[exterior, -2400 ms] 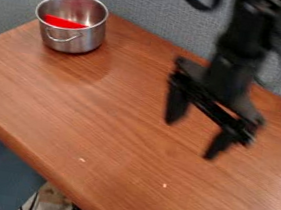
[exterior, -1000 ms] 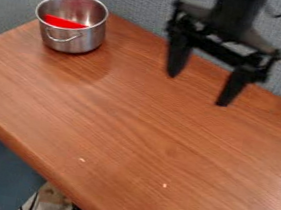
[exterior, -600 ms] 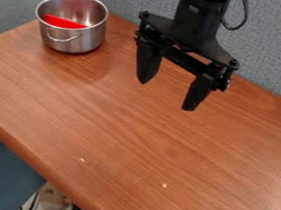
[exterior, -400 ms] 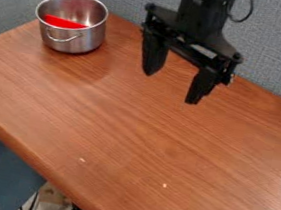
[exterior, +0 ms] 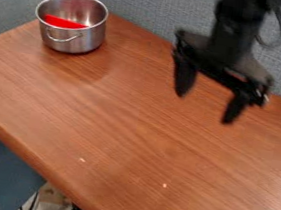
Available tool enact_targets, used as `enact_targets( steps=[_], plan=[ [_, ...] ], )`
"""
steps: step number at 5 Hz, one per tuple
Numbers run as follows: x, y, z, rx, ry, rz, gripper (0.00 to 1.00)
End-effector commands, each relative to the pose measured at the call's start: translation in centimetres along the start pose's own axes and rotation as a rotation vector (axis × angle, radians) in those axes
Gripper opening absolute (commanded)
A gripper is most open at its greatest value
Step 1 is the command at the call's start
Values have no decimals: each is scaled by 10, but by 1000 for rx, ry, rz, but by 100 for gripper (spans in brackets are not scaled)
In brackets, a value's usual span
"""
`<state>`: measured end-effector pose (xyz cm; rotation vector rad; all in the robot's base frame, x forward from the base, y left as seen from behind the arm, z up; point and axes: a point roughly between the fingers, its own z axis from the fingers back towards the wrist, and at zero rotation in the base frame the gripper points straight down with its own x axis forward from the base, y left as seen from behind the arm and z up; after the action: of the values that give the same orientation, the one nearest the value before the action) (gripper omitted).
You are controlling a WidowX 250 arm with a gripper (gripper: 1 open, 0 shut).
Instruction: Put the red object in the metal pot
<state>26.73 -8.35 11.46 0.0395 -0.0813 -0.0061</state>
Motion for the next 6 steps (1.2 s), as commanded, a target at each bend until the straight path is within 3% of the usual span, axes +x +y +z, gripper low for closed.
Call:
enact_targets(
  steps=[1, 2, 3, 5, 6],
  plan=[
    [5, 2, -11, -9, -42, 35, 100],
    [-3, 8, -2, -20, -49, -126, 100],
    [-11, 10, 8, -49, -91, -259, 100],
    [-18, -4, 31, -113, -77, -333, 100],
    [-20, -20, 42, -96, -66, -222, 100]
  ],
)
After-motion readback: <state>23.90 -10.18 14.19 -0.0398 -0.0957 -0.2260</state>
